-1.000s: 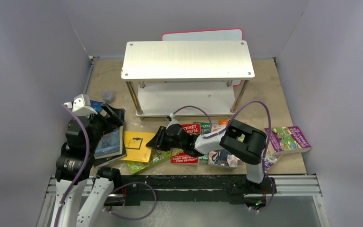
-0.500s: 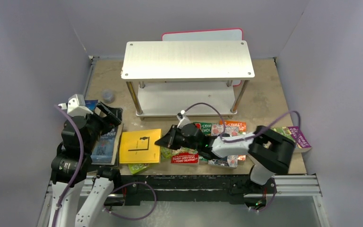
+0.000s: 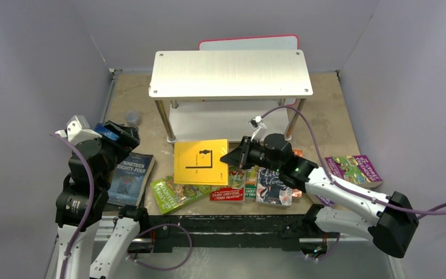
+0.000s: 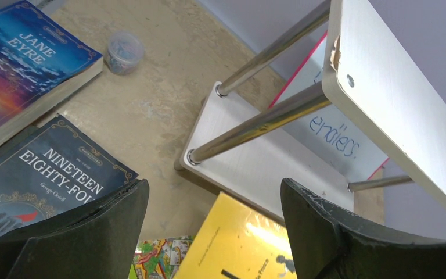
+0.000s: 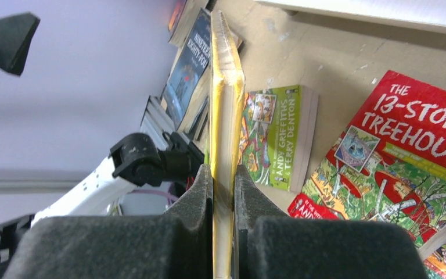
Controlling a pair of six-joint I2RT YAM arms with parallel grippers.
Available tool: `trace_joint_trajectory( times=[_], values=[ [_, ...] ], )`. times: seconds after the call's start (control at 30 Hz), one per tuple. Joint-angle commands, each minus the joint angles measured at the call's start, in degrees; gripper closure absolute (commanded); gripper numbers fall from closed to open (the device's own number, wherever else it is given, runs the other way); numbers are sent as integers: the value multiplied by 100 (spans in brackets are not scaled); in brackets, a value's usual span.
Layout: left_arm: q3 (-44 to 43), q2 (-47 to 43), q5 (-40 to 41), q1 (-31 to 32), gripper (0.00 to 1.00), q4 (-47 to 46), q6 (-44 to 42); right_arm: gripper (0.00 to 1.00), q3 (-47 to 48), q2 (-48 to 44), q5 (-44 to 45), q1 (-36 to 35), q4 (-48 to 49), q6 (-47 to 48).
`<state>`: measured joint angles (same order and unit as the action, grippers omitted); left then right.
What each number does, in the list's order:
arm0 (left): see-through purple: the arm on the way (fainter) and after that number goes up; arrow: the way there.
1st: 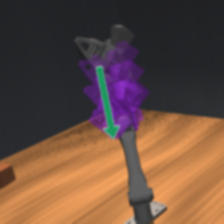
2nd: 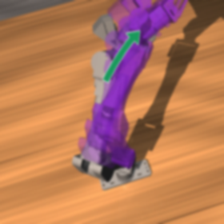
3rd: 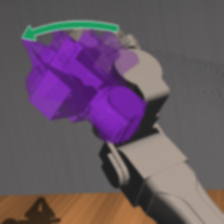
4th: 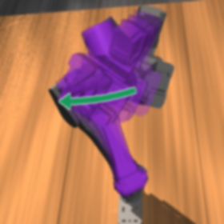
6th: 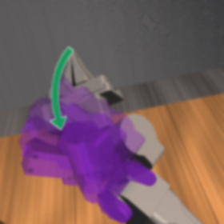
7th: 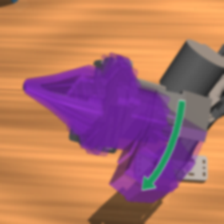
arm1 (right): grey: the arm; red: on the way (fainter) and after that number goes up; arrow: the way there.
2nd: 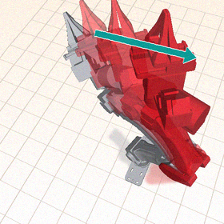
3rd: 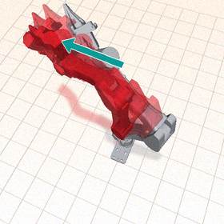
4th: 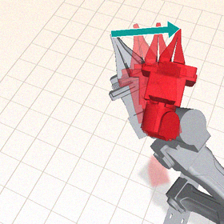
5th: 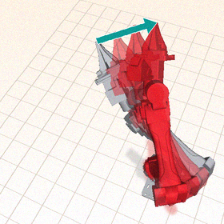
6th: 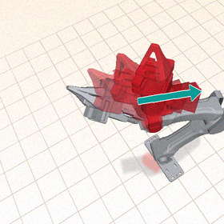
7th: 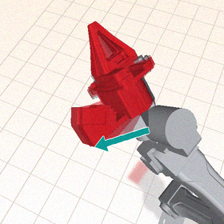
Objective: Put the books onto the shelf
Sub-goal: Pick up the book from the center of the board, then place the book on the shelf.
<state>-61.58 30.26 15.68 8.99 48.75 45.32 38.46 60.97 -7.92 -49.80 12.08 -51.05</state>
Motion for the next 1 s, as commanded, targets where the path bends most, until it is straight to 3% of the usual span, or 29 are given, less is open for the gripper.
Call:
trace_joint_trajectory(
  times=[0.0, 0.23, 0.67, 0.83, 0.97],
  values=[
    [-418, 200, 551, -56, 17, -199, 141, 100, 591, -201, -993, 146, 173, 311],
    [-1194, 346, 1006, -56, 17, -589, -90, 100, 1482, 12, -1813, 155, 219, 393],
    [-2660, 1219, 970, -56, 18, -1323, -731, 100, 3771, 855, -1622, 164, -382, 166],
    [-2910, 1723, 620, -55, 18, -1157, -656, 100, 4670, 1413, -2446, 999, -432, -381],
    [-2762, 1865, 182, -56, 18, -1392, -558, 100, 5557, 1914, -2700, 1397, -683, -298]
  ],
)
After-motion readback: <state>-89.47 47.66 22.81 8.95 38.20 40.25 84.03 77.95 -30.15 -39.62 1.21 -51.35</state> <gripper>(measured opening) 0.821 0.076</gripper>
